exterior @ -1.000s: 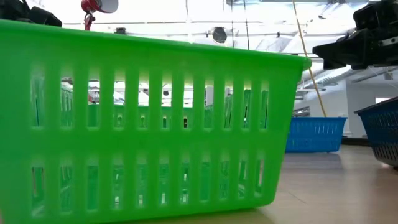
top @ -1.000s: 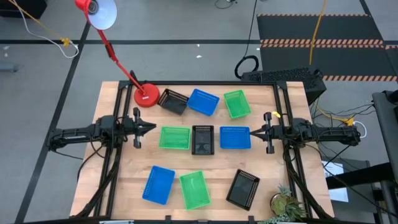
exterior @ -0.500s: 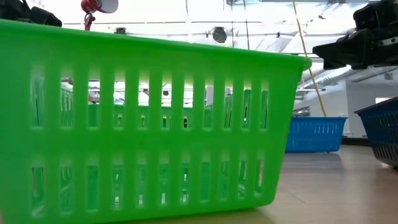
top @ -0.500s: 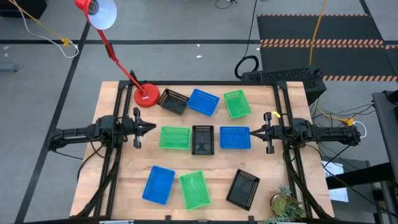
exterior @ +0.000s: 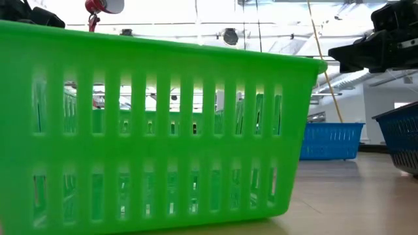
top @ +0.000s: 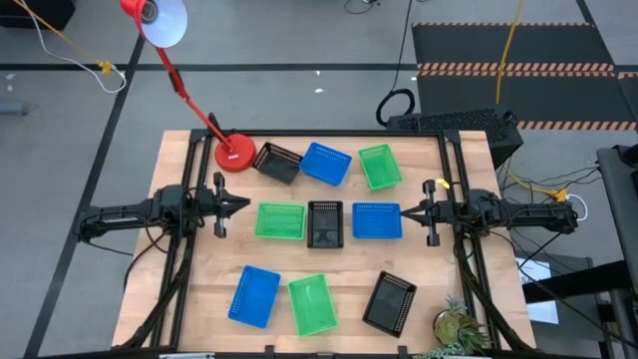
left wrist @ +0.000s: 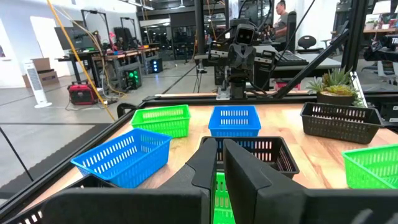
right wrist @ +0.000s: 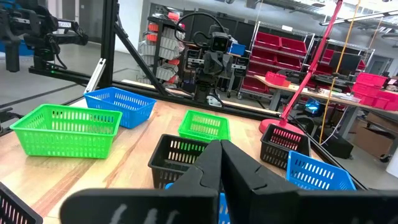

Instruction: Stack baskets by color

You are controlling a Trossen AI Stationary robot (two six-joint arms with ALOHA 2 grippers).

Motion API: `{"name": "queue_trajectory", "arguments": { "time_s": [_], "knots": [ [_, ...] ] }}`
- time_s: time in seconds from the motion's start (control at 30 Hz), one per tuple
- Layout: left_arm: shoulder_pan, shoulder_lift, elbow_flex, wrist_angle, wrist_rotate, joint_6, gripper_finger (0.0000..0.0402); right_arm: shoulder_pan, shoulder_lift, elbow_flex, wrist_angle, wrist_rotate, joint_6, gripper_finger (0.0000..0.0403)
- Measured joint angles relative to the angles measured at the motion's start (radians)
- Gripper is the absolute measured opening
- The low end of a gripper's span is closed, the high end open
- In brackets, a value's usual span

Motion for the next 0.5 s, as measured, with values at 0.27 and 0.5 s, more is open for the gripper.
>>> {"name": "queue_trajectory", "arguments": {
  "time_s": [0.27, 0.5],
  "knots": [
    [0.0, 0.0, 0.0, 0.0, 0.0, 0.0, 0.0033, 0.0, 0.0, 0.0, 0.0, 0.0, 0.012, 0.0],
    [0.0, 0.0, 0.0, 0.0, 0.0, 0.0, 0.0033, 0.0, 0.0, 0.0, 0.0, 0.0, 0.106, 0.0]
  ]
}}
